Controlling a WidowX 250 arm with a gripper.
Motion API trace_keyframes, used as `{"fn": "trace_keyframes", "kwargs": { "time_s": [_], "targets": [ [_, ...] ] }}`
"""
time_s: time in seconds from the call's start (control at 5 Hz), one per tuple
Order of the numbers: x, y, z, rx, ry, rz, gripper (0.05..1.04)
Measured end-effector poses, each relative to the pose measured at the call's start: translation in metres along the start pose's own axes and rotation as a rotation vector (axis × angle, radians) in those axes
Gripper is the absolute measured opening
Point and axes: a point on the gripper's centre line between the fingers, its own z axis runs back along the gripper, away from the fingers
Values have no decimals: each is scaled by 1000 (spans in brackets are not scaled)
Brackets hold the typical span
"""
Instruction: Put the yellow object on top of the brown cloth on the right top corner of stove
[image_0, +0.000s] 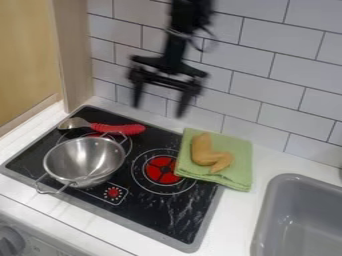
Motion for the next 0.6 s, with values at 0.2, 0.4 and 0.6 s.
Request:
{"fn": "trace_keyframes", "kwargs": {
  "time_s": [0.2, 0.4, 0.6],
  "targets": [
    [-12, 27, 4, 20, -16, -76, 998],
    [-20, 50, 6, 24, 1, -139, 998],
    [-43, 63, 5, 44, 53, -156, 998]
  ]
}}
